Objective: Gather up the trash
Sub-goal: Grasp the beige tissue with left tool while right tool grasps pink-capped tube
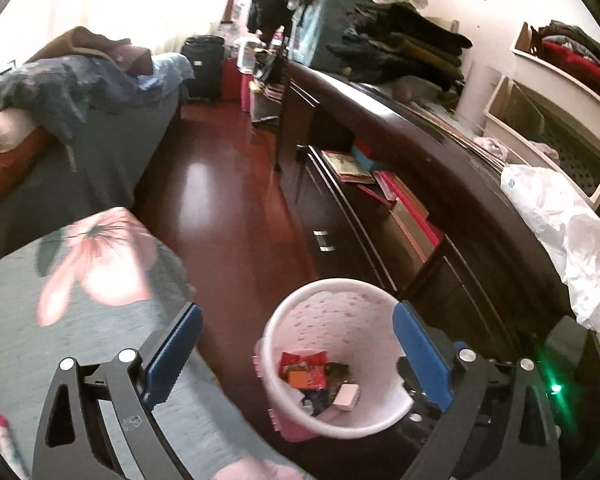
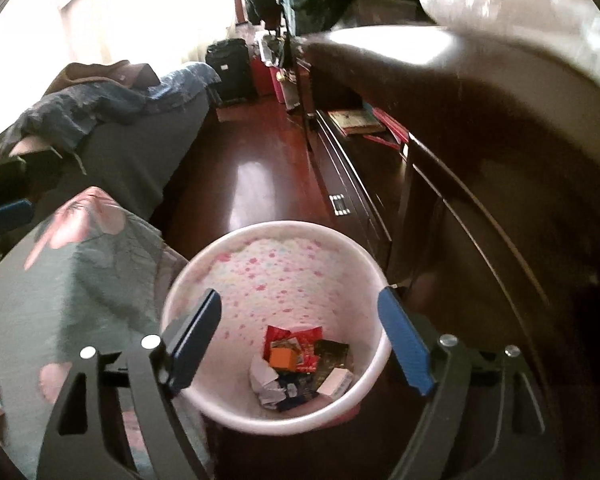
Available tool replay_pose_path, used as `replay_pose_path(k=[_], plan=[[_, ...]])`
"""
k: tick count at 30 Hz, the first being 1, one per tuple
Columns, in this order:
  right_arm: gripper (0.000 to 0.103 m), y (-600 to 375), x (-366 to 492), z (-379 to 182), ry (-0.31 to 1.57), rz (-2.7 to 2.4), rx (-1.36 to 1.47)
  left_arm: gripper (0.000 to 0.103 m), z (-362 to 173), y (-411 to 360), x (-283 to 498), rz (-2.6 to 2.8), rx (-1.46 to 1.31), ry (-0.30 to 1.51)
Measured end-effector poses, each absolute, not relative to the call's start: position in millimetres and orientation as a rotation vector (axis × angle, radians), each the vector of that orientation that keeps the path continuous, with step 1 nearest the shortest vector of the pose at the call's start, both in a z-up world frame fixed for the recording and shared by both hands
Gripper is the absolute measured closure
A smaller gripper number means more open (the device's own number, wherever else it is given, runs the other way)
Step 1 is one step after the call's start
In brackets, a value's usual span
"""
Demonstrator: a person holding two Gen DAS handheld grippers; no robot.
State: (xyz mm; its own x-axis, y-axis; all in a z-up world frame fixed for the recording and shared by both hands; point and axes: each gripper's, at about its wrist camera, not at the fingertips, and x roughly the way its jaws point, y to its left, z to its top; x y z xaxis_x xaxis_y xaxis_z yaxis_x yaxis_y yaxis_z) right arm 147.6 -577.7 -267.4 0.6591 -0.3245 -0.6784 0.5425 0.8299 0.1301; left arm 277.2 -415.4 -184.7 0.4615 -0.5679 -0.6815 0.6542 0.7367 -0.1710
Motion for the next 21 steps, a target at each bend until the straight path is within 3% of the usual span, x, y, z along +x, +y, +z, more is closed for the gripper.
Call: replay_pose_path(k=[10,21], plan=[[0.006,-502,136,-222,0.65,-0.373,0.303,0.004,-152,-319,266,-0.583,0.11,0.722],[0.005,-402,155,-192,0.651,-0.177,0.195,0.004,-165,-190,296,-0.311,0.085,0.761]])
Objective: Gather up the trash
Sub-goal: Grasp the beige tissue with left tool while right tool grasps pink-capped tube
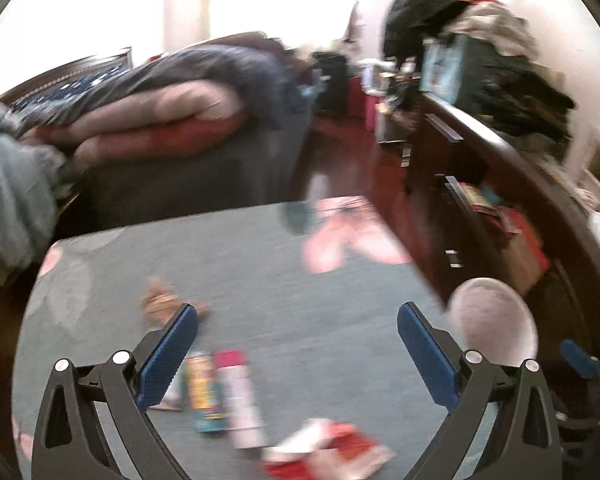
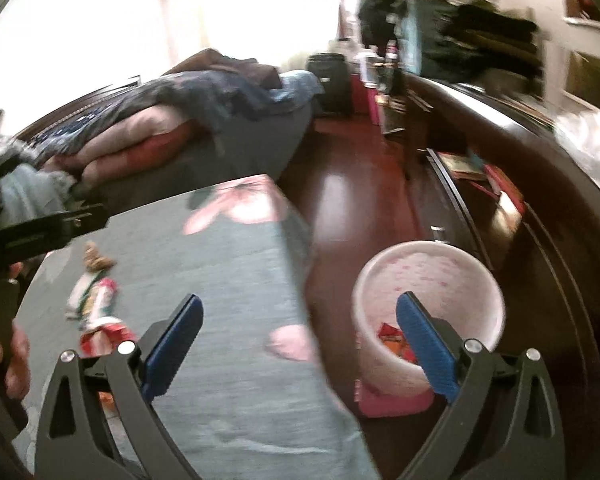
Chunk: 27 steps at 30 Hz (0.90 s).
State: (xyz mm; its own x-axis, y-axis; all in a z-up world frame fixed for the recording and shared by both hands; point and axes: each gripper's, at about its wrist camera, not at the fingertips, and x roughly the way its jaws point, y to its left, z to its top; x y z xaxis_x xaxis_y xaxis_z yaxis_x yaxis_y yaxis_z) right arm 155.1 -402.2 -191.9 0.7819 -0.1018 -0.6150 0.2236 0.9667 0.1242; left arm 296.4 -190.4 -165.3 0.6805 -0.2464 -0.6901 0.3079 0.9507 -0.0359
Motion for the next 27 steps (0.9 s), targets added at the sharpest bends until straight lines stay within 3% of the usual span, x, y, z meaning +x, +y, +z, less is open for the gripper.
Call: replay_pose_path(k=[8,15,16,19,21,22,23,27], plan=[[0.005,-343,182,-192,0.683,-0.075,0.122,0.004,-213,-122,362,-0.157,0.016,0.888],[0.005,-313,207,-199,0.706,-0.016,0.081,0.005,-242,-116,398,-0.156,-0.01,0.948],[0.005,-309,211,-199,0.707,-0.008,0.077,0.013,-244,-118,400,-0.158,-0.007,0.953],[0.005,-298,219,-198,0.707,0.015,0.065,0.049,-250,-120,406,-0.159,0.007,0.978],[0.005,-291,222,-196,0.704,0.028,0.056,0.059,-251,-119,406,-0.158,0.016,0.967],[0.005,-287,225,-195,0.703,0.036,0.05,0.073,-251,-118,405,-0.159,0.023,0.959],[0.005,-282,227,-194,0.702,0.043,0.044,0.079,-251,-116,406,-0.162,0.02,0.961],[0.005,-259,240,-190,0.702,0.083,0.016,0.081,-239,-101,400,-0.164,-0.011,0.929]])
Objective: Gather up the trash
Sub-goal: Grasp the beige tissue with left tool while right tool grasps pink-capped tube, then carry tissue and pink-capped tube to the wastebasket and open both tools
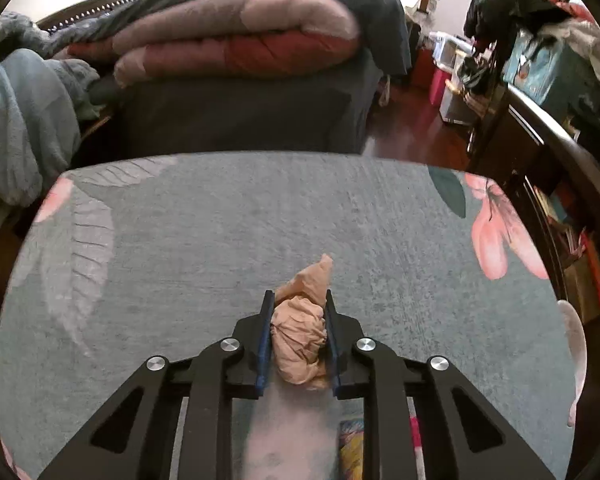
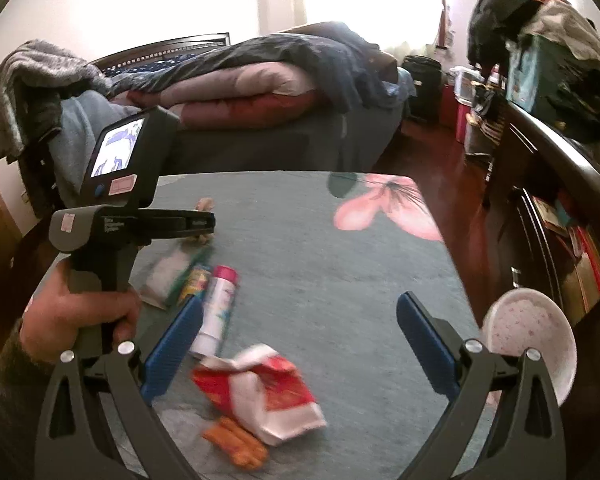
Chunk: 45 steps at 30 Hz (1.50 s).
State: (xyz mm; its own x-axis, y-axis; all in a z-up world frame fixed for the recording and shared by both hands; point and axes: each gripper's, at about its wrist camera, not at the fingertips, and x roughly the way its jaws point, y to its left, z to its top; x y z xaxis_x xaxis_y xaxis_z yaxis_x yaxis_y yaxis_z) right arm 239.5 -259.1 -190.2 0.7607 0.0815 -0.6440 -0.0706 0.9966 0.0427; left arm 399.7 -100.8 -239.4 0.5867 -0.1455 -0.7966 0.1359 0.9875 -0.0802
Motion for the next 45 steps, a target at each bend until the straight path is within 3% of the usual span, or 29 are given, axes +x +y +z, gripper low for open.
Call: replay_pose_path(k=[7,16,20,22,23,45], plan=[[0.009,-213,278,-210,0.79,0.104,-0.081,0.081,-204,-56,379,-0.135,-0.058,0.841],[0.044,-203,311,-250,0.949,0.093,-0.1,0.08,-199,-35,366,-0.151,-0.056,0.822],[0.053,-200,314,-257,0.963,0.114,-0.104,0.079,-201,-33,365,-0.158,-0.062,0.826],[0.076,-199,314,-256,0.963,0.139,-0.1,0.079,-201,-33,365,-0.159,-0.062,0.827],[0.079,-198,314,-254,0.961,0.134,-0.106,0.079,-201,-33,365,-0.159,-0.062,0.827],[0.079,-227,255,-193,0.782,0.189,0.037,0.079,-169,-51,327,-0.172,-0.031,0.765]])
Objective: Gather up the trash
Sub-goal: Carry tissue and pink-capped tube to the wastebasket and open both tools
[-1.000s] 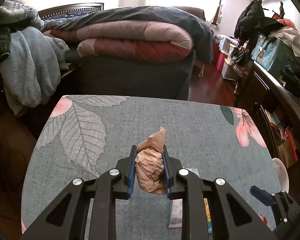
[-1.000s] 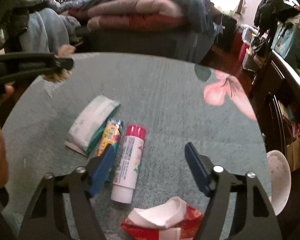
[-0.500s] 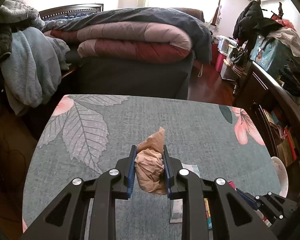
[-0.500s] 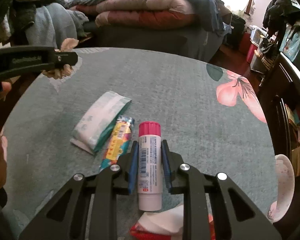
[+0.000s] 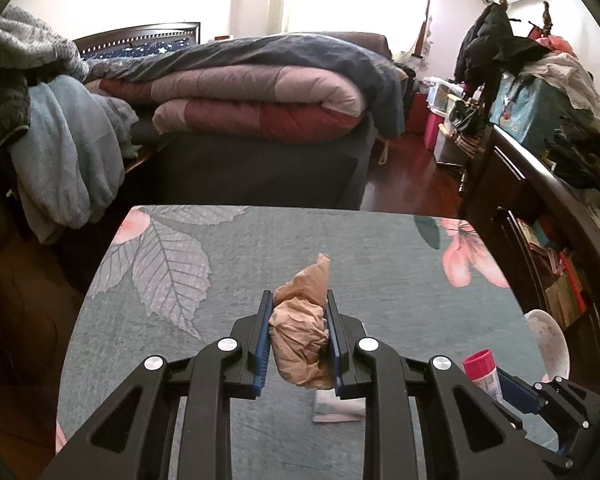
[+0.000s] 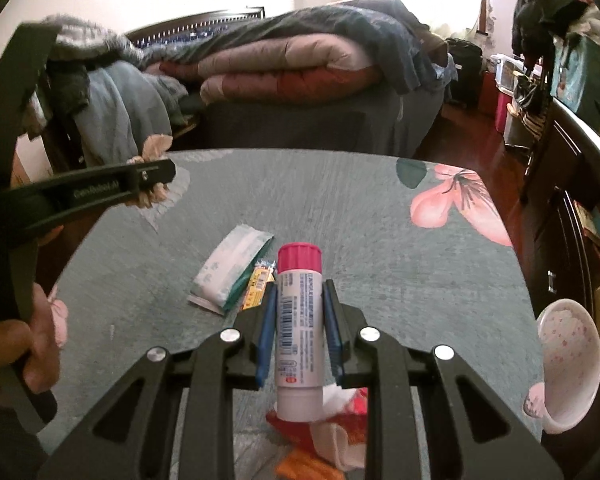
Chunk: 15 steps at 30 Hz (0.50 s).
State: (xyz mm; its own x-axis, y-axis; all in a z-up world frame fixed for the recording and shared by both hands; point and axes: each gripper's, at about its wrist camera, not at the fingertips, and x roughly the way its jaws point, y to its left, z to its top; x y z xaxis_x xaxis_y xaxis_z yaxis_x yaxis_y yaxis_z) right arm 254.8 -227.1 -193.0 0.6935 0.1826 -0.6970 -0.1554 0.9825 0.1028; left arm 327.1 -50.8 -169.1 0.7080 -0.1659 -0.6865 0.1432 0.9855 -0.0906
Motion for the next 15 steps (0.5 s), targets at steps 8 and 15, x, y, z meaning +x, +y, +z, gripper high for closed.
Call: replay_pose_path(k=[8,15], plan=[[0.079,-273,221,-180,0.741,0.137,0.108,0.079,-143,-93,306,-0.261,-0.005,0.713],[0.079,-324,198,-183,0.73,0.062,0.16,0.079,-130,-140,289,-0.367,0.018,0.691]])
